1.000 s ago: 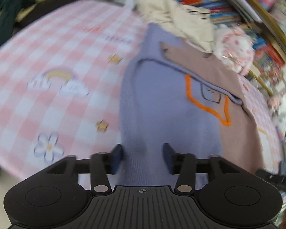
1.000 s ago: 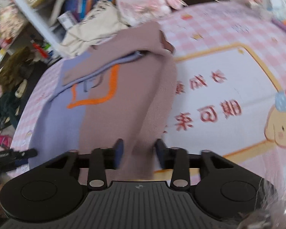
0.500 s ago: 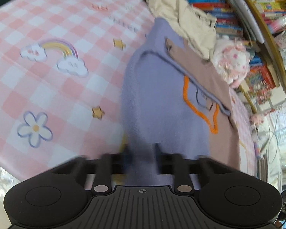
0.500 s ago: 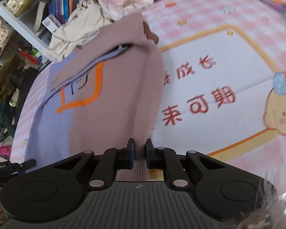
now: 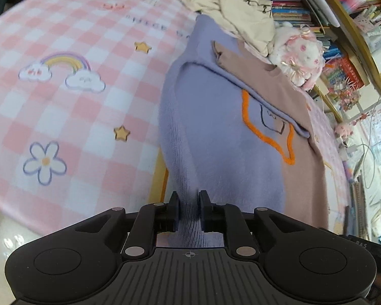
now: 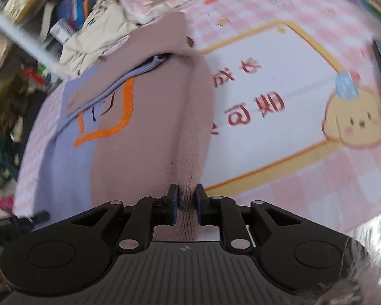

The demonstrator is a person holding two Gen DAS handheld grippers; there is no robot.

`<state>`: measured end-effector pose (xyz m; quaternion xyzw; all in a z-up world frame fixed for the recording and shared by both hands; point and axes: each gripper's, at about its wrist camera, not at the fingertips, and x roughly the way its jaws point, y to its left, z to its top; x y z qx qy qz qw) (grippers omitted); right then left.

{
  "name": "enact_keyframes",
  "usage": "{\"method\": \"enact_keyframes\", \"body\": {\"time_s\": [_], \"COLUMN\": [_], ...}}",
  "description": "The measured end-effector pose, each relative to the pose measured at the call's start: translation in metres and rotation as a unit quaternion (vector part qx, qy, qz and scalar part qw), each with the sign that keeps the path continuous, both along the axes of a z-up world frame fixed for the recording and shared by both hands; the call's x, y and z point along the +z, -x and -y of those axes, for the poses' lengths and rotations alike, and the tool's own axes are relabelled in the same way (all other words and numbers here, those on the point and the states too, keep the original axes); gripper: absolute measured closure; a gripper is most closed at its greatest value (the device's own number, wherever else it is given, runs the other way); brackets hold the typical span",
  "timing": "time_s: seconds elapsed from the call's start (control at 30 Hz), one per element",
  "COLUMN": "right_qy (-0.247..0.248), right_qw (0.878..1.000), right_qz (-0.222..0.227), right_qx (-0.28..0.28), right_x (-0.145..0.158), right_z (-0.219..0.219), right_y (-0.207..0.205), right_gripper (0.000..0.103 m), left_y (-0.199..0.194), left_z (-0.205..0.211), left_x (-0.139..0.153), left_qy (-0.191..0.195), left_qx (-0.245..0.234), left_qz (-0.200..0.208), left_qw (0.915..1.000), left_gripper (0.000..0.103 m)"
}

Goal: Fold clothes
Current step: 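Lift the hem with both grippers and fold it over toward the collar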

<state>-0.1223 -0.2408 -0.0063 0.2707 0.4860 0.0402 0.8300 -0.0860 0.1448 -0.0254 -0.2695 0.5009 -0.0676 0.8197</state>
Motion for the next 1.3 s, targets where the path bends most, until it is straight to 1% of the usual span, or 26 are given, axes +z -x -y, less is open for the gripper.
{"method": "enact_keyframes", "body": {"time_s": [0.07, 0.17, 0.23, 0.33, 0.37, 0.47, 0.7, 0.93, 1.1, 1.2, 1.3], "right_qy": [-0.023, -0.041, -0.043, -0.026, -0.021, -0.007, -0.024, -0.039, -0.033, -0.033, -0.025], "right_qw": [1.000, 0.999, 0.999, 1.000, 1.000, 1.000, 0.999, 0.999, 0.998, 0.998, 0.997], "right_qz": [-0.004, -0.004, 0.001, 0.007, 0.009, 0.014, 0.017, -0.003, -0.017, -0.027, -0.041], "right_qx": [-0.014, -0.021, -0.017, -0.003, 0.002, 0.014, 0.017, 0.030, 0.045, 0.048, 0.054], "right_x": [-0.002, -0.004, -0.004, -0.002, -0.002, -0.001, 0.007, 0.006, 0.005, 0.005, 0.003], "right_z": [0.004, 0.007, 0.006, 0.003, 0.003, 0.001, 0.012, 0.023, 0.026, 0.028, 0.029], "right_y": [0.002, 0.000, -0.003, -0.005, -0.004, -0.003, 0.013, 0.042, 0.065, 0.076, 0.085], "right_gripper": [0.087, 0.086, 0.086, 0.087, 0.090, 0.092, 0.092, 0.092, 0.092, 0.092, 0.092], "left_y": [-0.002, -0.005, -0.006, -0.005, -0.005, -0.003, 0.012, 0.040, 0.061, 0.073, 0.082], "left_z": [0.001, 0.002, 0.000, -0.004, -0.004, -0.004, -0.008, 0.001, 0.006, 0.009, 0.013], "left_x": [-0.001, -0.005, -0.008, -0.012, -0.012, -0.013, -0.011, -0.004, -0.002, -0.003, -0.004], "left_qy": [0.008, 0.028, 0.045, 0.069, 0.070, 0.068, 0.086, 0.091, 0.088, 0.095, 0.091], "left_qx": [-0.005, -0.002, 0.011, 0.041, 0.043, 0.046, 0.045, 0.034, 0.021, 0.016, 0.004], "left_qz": [-0.005, -0.008, -0.010, -0.012, -0.011, -0.011, -0.013, -0.031, -0.045, -0.047, -0.055], "left_qw": [0.9999, 0.9996, 0.9989, 0.9967, 0.9966, 0.9965, 0.9952, 0.9948, 0.9948, 0.9942, 0.9943], "left_gripper": [0.085, 0.083, 0.083, 0.085, 0.085, 0.092, 0.092, 0.092, 0.092, 0.092, 0.094]}}
